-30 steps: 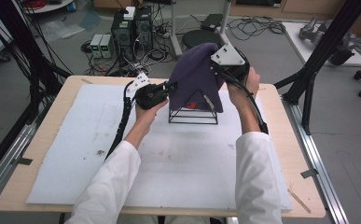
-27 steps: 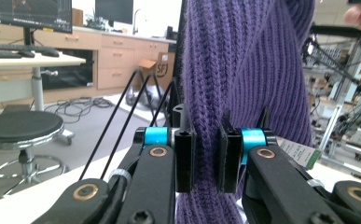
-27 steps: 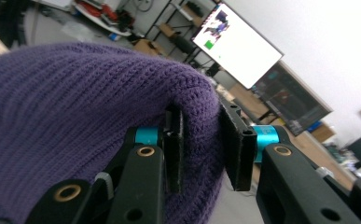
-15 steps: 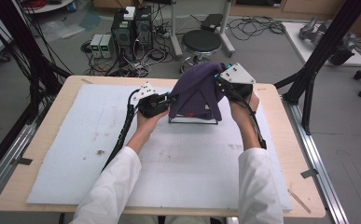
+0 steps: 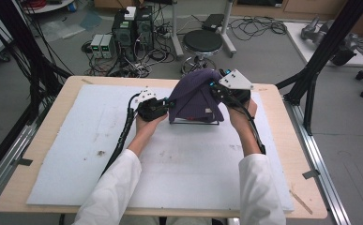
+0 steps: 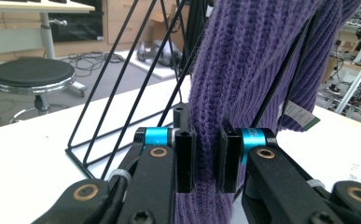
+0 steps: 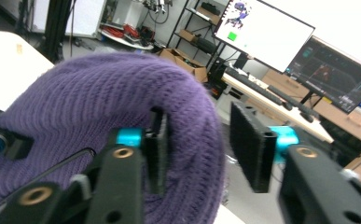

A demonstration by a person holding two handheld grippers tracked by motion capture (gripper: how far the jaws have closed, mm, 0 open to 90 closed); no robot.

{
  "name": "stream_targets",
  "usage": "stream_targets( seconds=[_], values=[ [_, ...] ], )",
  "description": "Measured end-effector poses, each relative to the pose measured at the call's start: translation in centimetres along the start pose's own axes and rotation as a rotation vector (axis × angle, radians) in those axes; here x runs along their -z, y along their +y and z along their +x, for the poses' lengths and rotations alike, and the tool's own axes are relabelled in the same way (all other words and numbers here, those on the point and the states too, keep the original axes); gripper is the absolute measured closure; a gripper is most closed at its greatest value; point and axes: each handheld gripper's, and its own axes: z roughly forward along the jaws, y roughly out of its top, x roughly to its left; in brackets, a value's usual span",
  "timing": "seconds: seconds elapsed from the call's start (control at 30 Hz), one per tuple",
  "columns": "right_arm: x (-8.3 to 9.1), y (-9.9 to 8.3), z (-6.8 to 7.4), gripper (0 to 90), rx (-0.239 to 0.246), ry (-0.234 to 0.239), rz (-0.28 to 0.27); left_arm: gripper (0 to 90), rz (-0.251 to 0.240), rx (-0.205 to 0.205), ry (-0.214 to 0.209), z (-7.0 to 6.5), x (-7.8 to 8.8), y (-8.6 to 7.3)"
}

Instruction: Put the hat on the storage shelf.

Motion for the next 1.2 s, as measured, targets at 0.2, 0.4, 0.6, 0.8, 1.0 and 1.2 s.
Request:
stream_targets(
  seconds=[0.2,0.4,0.6,0.8,1.0,1.2],
  values=[
    [0.4,-0.1,-0.5,41.3,-0.064,0.060,0.007,80.2,0.018,0.019,-0.018,0.2,0.2,0.0],
    [-0.1,-0.9,-0.7,22.6,-0.151,0.222,0.107,77.2,0.037,0.054,-0.016,0.3,0.1,-0.4],
    [0.6,-0.8,-1.0,13.5,-0.161,0.268,0.110,59.9,0.021,0.101,-0.031,0.4,0.5,-0.3],
    [2.5,0.0,-1.6,11.8,-0.247,0.206,0.023,41.9,-0.033,0.076,-0.019,0.1,1.8,0.2],
    [5.0,-0.7,-1.9,11.9,-0.324,0.049,-0.060,29.2,-0.096,0.016,0.042,-0.7,4.3,1.6],
    [6.9,-1.2,-1.9,11.8,-0.420,-0.049,-0.078,21.4,-0.188,0.041,0.044,-1.3,7.6,2.6]
  ],
)
